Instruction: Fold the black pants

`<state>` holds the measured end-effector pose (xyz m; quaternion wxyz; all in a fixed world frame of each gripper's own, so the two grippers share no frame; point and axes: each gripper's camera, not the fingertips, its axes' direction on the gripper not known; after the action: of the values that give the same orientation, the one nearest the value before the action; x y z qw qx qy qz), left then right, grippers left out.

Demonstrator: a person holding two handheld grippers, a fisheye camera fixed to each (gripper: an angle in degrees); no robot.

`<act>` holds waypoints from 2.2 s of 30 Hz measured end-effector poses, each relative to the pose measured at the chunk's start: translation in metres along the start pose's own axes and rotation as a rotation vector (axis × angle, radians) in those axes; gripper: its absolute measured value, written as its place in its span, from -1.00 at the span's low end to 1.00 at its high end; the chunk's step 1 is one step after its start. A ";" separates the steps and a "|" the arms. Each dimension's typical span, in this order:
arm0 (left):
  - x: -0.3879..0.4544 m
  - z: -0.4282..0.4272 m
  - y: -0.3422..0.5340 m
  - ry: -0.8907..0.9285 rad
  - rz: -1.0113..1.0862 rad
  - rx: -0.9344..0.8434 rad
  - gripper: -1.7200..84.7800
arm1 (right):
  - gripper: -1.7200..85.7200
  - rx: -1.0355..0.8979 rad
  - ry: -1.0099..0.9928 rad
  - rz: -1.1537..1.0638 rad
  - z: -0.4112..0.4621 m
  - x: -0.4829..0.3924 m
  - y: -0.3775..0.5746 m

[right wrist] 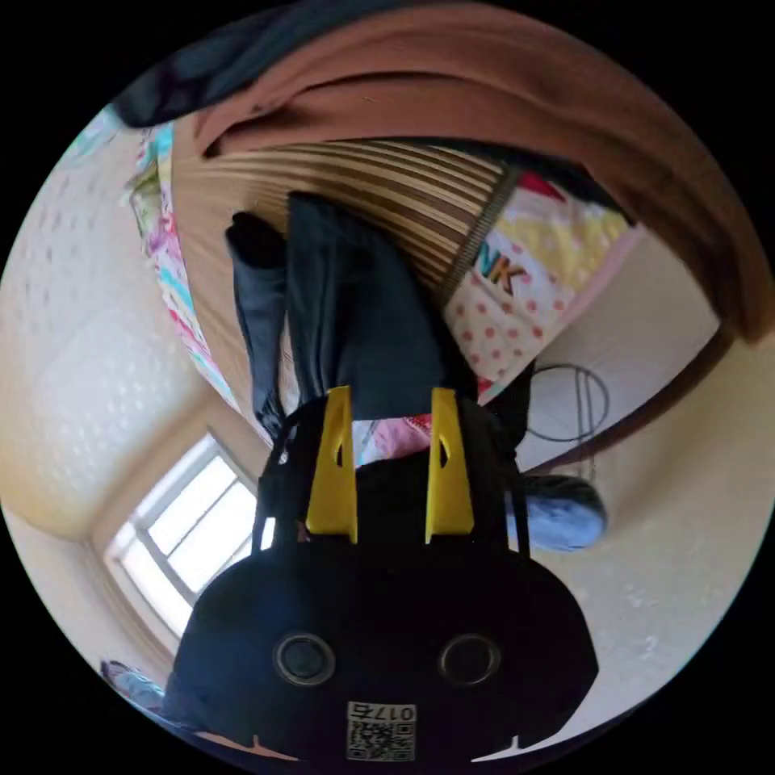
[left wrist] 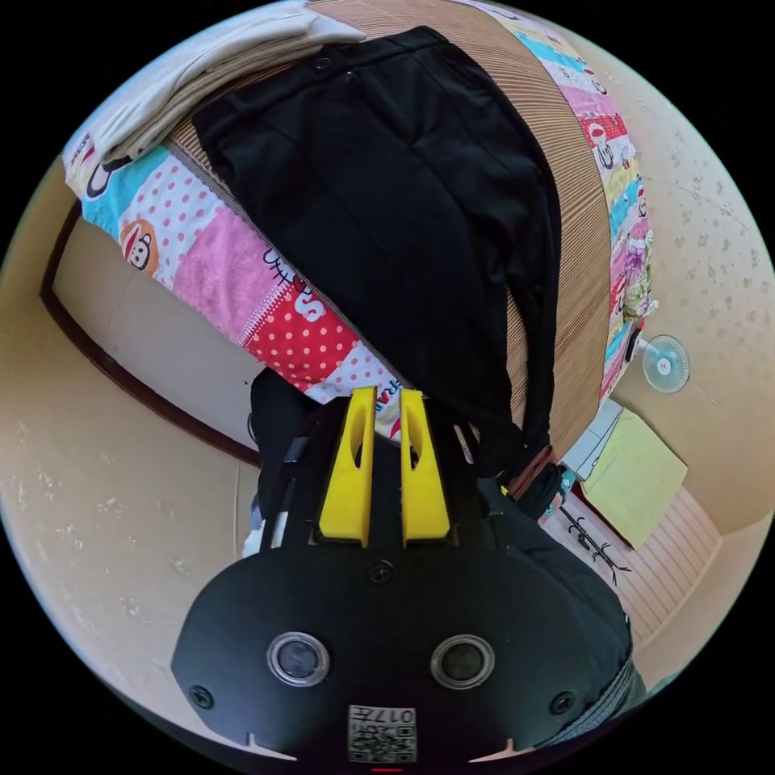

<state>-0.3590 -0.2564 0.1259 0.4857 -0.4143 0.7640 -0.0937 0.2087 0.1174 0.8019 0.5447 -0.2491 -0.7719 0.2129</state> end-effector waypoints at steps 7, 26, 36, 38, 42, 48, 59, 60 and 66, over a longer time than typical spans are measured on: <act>-0.010 0.017 0.012 0.005 -0.036 0.024 -0.83 | -0.60 0.074 -0.175 -0.117 0.031 -0.057 0.013; -0.024 0.064 0.031 -0.037 -0.067 0.063 -0.82 | -0.93 -0.074 -0.176 -0.385 0.083 -0.180 0.023; -0.012 0.087 0.021 0.006 -0.055 0.053 -0.82 | -0.94 -0.176 -0.611 -0.932 0.042 -0.200 0.120; -0.008 0.091 0.020 -0.001 -0.043 0.051 -0.82 | -0.94 -0.121 -0.500 -0.848 0.040 -0.156 0.111; -0.009 0.097 0.023 -0.001 -0.044 0.051 -0.82 | -0.94 -0.024 -0.192 -0.473 0.049 -0.078 0.083; -0.022 0.109 0.037 0.017 -0.104 0.055 -0.82 | -0.95 -0.018 0.246 -0.070 0.098 -0.018 0.065; -0.017 0.115 0.061 0.026 -0.128 0.099 -0.82 | -0.95 -0.125 0.392 -0.562 0.200 -0.160 0.039; -0.017 0.114 0.063 0.030 -0.132 0.108 -0.82 | -0.95 -0.160 0.444 -0.571 0.212 -0.160 0.035; -0.018 0.112 0.082 0.039 -0.180 0.131 -0.82 | -0.95 -0.296 0.769 -0.355 0.259 -0.124 0.022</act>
<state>-0.3081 -0.1621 0.0363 0.4865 -0.4468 0.7251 -0.1945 0.0015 0.0432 0.6162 0.7785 -0.2491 -0.5665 -0.1047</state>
